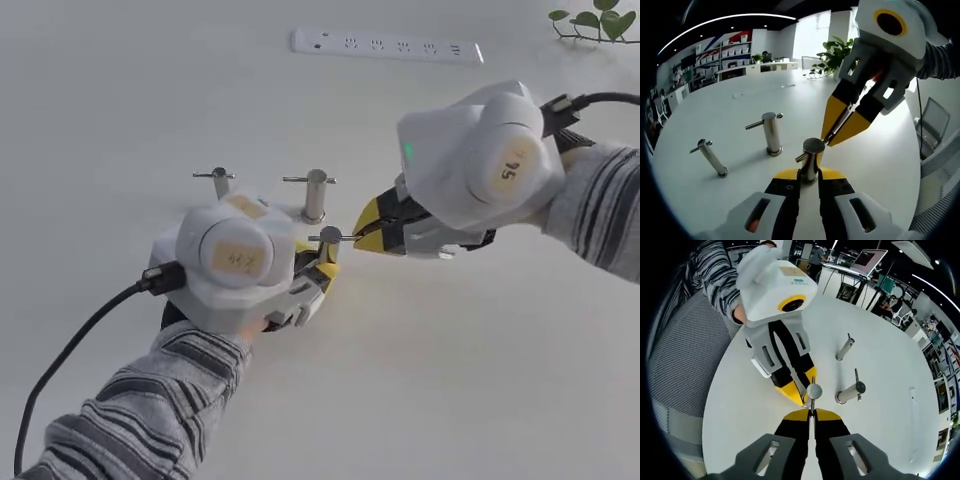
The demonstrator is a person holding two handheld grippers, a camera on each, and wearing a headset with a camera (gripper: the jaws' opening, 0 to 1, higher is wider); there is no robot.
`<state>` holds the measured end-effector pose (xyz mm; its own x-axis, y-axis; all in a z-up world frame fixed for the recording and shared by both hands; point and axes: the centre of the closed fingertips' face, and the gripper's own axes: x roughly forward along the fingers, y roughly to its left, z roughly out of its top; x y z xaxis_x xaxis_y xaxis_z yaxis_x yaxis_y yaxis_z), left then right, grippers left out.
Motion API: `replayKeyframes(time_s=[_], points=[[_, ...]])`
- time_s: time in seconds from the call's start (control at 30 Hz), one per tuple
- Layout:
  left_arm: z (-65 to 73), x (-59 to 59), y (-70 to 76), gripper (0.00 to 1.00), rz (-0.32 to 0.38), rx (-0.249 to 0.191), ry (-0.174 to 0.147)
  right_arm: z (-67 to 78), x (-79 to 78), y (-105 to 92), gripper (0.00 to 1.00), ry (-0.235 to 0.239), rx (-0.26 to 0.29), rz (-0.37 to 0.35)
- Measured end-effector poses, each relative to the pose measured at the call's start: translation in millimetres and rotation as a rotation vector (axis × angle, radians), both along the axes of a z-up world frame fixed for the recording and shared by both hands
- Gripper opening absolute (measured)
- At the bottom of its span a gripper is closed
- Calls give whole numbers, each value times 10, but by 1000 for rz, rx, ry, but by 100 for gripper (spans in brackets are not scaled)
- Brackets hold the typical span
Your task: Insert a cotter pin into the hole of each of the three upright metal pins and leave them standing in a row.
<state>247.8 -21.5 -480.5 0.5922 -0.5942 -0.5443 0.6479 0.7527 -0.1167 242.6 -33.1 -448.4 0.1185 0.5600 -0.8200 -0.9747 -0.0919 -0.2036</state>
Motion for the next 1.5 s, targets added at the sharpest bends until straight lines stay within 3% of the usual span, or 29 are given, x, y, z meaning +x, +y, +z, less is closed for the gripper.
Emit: replayKeyframes(time_s=[0.3,0.4,0.6,0.83,1.17,1.4,1.5], points=[[-8,-4,3,10,20,-14,8,-5,11,64,0,5,28,-29],[-9,-6,1,10,18,-15,8,0,14,70,0,26,49,-66],[-5,-7,3,10,9,-13,10,77,27,7,6,42,68,-110],[-4,0,1,10,12,-16,12,90,-28,-55,0,67,79,-132],[-5,8,-2,11,14,-16,16,95,-48,-8,0,55,83,-122],[-10,7,40,19,20,-1,17,96,-48,-4,0,69,89,-143],[12,-6,81,23,21,4,15,91,-29,11,8,98,104,-175]])
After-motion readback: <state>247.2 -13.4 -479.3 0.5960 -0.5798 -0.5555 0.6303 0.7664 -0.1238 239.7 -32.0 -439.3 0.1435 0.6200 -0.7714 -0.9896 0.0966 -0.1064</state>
